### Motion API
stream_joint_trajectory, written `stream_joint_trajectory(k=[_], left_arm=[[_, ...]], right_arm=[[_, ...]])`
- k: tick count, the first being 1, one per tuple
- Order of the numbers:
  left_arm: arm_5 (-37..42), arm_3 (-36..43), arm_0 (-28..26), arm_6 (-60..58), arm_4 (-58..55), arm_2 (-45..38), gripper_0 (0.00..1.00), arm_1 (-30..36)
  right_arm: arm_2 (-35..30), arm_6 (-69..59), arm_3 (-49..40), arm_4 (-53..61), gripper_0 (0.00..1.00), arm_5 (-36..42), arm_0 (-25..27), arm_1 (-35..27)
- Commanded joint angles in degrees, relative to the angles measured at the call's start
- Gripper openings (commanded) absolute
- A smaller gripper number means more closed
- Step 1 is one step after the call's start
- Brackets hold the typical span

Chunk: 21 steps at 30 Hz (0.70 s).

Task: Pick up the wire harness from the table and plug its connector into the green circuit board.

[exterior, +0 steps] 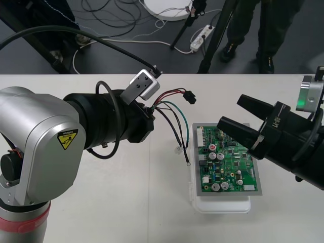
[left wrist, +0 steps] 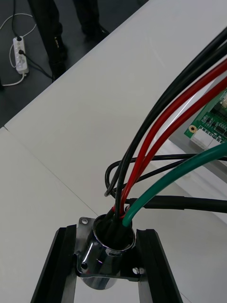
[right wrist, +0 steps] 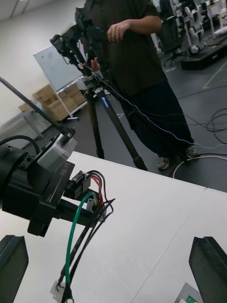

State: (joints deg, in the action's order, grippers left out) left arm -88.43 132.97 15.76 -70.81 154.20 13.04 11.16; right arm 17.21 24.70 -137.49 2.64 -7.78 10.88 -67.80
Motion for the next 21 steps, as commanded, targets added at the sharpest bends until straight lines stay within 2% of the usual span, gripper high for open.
stream_joint_trajectory(k=[1,9,21], left_arm=[[3.17,0.44,2.26,-4.16,0.31,-0.03,0.00,-1.67],[3.17,0.36,2.26,-3.99,0.31,0.06,0.00,-1.67],[3.17,0.44,2.26,-4.08,0.31,-0.12,0.00,-1.67]], right_arm=[[-0.42,-1.06,-7.09,-0.44,1.00,6.99,0.54,1.18],[2.13,-1.15,-11.48,-0.27,1.00,16.83,-2.18,2.32],[11.71,-1.15,-11.48,-0.35,1.00,29.49,-13.43,6.28]])
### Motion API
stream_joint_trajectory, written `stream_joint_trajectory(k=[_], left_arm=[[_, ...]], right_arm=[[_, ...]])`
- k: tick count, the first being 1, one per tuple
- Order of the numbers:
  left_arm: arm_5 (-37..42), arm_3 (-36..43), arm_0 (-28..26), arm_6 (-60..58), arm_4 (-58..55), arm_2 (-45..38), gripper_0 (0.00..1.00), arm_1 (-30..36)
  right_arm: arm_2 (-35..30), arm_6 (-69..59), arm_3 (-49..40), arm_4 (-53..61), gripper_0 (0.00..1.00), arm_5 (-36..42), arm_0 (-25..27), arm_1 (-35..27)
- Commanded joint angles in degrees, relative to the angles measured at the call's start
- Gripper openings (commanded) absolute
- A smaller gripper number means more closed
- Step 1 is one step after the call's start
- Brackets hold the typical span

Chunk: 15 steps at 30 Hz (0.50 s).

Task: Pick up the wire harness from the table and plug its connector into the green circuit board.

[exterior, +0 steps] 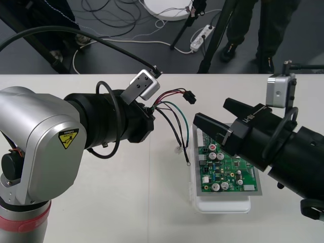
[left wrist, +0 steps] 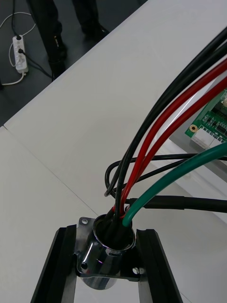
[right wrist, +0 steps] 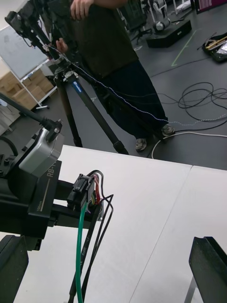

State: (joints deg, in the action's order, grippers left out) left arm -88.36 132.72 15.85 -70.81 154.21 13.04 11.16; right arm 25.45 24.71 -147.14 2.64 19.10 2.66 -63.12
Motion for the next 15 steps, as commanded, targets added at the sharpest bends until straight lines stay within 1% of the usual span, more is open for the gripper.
stream_joint_trajectory(k=[1,8,15], left_arm=[[3.11,0.61,2.17,-3.99,0.21,-0.12,0.00,-1.66],[3.20,0.70,2.17,-4.08,0.21,-0.20,0.00,-1.66],[3.11,0.61,2.17,-4.08,0.30,-0.38,0.00,-1.66]], right_arm=[[4.00,-1.15,-1.93,-0.35,1.00,3.40,-6.00,1.86],[6.46,-1.50,-1.93,-0.35,1.00,5.07,-10.04,3.62],[7.07,-1.68,-1.84,0.70,1.00,5.16,-12.33,4.32]])
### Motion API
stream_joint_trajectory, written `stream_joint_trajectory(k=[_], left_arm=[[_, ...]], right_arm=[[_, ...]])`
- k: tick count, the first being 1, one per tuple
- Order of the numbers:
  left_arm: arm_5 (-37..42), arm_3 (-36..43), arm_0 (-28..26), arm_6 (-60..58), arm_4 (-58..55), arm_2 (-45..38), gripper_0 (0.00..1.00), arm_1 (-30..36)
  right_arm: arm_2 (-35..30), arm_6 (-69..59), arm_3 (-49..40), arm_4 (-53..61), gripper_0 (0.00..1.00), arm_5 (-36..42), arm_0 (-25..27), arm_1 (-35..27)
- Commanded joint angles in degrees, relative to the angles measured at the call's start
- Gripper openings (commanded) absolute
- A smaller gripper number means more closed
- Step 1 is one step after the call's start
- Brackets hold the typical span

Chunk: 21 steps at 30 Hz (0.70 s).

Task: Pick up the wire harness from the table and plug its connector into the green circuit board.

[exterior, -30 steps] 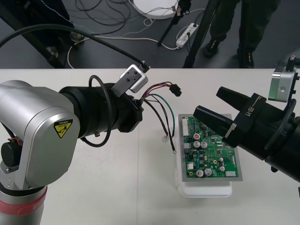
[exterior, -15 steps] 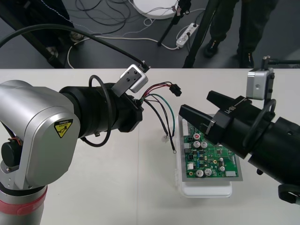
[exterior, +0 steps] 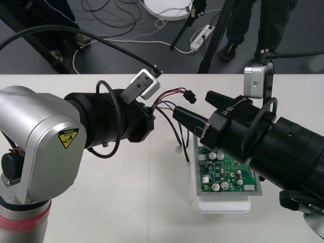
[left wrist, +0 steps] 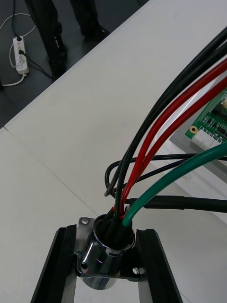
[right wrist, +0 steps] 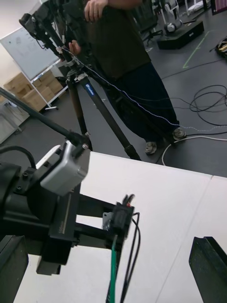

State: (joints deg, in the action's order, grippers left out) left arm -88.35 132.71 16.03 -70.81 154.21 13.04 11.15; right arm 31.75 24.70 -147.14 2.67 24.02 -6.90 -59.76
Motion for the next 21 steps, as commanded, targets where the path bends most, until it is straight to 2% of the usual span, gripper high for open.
stream_joint_trajectory(k=[1,14,21], left_arm=[[3.10,0.71,1.90,-4.08,0.30,-0.47,0.00,-1.66],[3.54,0.71,1.98,-4.08,0.21,-0.56,0.00,-1.66],[3.80,0.71,1.98,-4.08,0.30,-0.56,0.00,-1.66]], right_arm=[[0.77,-1.68,-1.84,0.76,1.00,0.23,-2.85,0.96],[3.41,-1.68,2.56,1.29,1.00,0.32,-7.34,2.28],[3.58,-1.68,3.26,1.29,1.00,2.08,-7.51,3.07]])
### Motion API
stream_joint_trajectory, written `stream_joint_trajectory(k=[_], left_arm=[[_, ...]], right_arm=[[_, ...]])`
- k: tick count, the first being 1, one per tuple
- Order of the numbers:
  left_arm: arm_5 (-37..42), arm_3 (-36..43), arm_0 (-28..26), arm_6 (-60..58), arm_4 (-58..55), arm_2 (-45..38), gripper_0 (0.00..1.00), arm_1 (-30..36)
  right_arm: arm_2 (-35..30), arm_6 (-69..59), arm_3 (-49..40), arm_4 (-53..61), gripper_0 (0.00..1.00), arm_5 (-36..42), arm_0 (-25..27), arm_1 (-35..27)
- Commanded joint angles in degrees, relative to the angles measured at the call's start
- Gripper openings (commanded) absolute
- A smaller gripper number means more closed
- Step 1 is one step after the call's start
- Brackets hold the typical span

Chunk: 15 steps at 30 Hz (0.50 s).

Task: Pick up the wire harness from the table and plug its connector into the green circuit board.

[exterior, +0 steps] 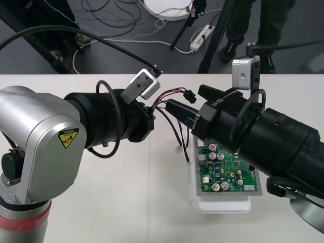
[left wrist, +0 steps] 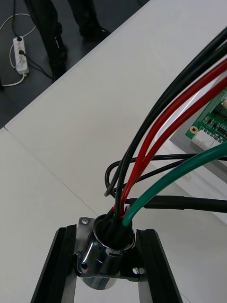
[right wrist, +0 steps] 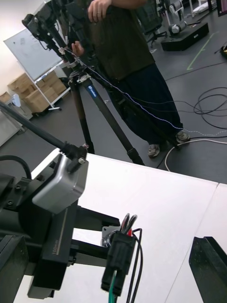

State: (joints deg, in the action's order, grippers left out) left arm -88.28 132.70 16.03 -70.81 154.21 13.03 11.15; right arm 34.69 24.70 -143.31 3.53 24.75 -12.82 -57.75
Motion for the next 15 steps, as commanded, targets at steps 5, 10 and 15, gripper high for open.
stream_joint_trajectory(k=[5,10,15], left_arm=[[3.64,0.72,1.98,-4.08,0.30,-0.64,0.00,-1.66],[3.73,0.72,1.98,-4.08,0.30,-0.64,0.00,-1.66],[3.73,0.72,1.98,-4.08,0.30,-0.64,0.00,-1.66]], right_arm=[[0.38,-1.68,-0.57,0.42,1.00,1.44,-1.60,1.06],[0.20,-1.68,-0.57,0.42,1.00,1.35,-1.60,1.06],[0.03,-1.68,-0.57,0.42,1.00,1.44,-1.69,1.06]])
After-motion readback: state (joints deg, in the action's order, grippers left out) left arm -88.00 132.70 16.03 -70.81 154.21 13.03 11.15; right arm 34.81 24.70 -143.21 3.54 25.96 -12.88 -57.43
